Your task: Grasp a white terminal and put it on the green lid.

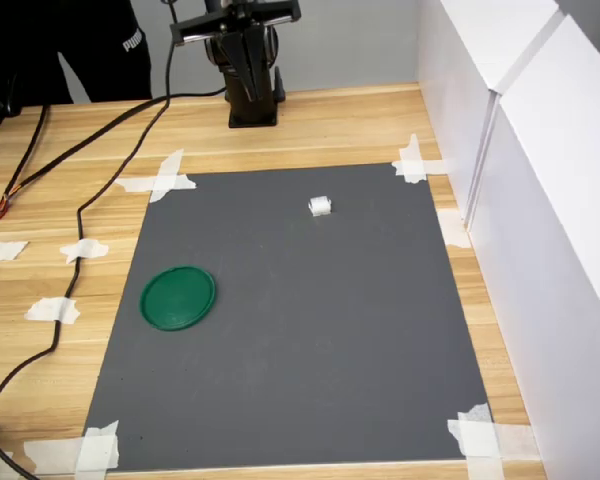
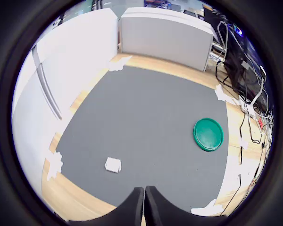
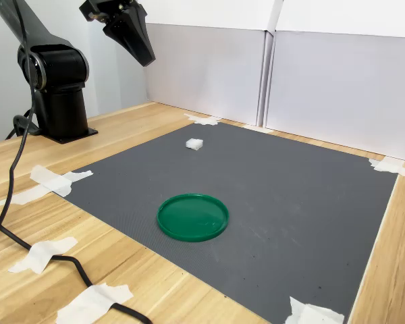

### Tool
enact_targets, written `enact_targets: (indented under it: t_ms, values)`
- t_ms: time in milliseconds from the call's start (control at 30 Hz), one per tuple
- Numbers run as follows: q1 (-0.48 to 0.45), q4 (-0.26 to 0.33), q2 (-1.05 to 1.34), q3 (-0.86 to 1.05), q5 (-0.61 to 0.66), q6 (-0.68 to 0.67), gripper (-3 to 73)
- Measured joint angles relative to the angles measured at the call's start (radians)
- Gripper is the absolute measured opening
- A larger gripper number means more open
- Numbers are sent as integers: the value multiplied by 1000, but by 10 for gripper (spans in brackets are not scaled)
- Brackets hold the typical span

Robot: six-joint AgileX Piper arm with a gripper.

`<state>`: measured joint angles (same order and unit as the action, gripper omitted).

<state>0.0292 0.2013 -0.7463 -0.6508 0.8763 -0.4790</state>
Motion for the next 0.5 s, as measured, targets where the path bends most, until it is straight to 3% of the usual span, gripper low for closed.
enact_targets:
  t_ms: [200, 333, 500]
  values:
    - [0, -12, -161, -120, 85, -91, -16]
    - [0, -12, -243, -186, 112, -237, -10]
    - [0, -10, -320, -243, 176, -368, 87]
